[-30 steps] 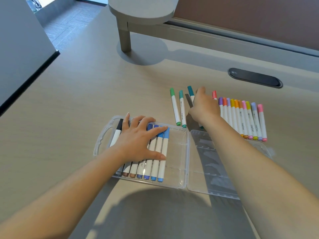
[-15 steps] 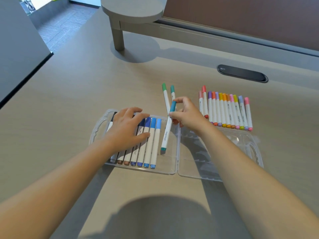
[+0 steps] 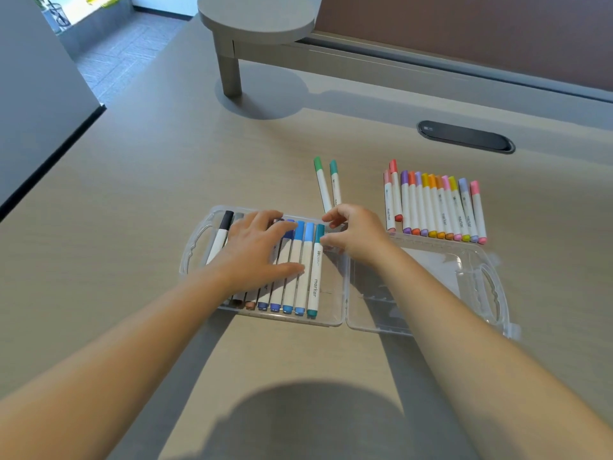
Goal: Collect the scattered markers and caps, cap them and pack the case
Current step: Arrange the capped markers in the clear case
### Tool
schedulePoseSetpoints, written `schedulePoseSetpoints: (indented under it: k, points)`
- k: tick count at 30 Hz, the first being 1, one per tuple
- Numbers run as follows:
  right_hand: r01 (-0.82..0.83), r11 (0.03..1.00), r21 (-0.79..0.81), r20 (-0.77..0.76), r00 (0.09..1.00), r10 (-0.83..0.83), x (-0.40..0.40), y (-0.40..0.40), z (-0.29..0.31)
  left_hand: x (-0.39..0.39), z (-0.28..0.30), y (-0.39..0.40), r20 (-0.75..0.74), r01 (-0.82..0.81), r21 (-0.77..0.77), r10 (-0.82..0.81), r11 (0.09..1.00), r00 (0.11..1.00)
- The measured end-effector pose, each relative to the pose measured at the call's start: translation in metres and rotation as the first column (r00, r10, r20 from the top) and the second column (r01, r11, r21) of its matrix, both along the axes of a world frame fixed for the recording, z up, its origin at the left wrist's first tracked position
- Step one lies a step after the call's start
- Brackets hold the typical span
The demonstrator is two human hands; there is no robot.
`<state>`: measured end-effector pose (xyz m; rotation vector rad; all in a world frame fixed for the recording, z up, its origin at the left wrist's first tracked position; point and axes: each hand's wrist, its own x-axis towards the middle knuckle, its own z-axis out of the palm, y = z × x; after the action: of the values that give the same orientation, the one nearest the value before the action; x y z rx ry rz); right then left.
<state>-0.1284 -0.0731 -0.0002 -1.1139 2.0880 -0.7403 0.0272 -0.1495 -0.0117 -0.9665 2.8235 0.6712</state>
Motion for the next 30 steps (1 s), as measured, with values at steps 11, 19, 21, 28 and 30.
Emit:
schedulePoseSetpoints:
  k: [11, 19, 21, 28, 30]
  points:
    - [0.210, 0.976, -0.057, -0.218, 0.951, -0.217, -0.026, -0.004, -0.003, -0.018, -0.008, 0.001, 0.202, 0.165, -0.073, -0.147, 0.984, 0.968]
    - [0.226, 0.974, -0.017, -0.211, 0.951, -0.224, -0.036, -0.032, -0.005, -0.021, -0.010, -0.004, 0.222, 0.171, -0.077, -0.150, 0.982, 0.963]
    - [0.209, 0.978, 0.000, -0.232, 0.951, -0.203, -0.036, -0.042, -0.006, -0.019, -0.010, -0.008, 0.224, 0.180, -0.084, -0.158, 0.980, 0.962]
    - [0.182, 0.976, 0.120, -0.428, 0.896, -0.115, -0.035, -0.060, -0.009, -0.008, -0.014, -0.023, 0.275, 0.185, -0.116, -0.148, 0.976, 0.950]
    - [0.168, 0.973, 0.157, -0.481, 0.874, -0.073, -0.037, -0.061, -0.005, -0.009, -0.015, -0.023, 0.292, 0.194, -0.123, -0.151, 0.973, 0.944]
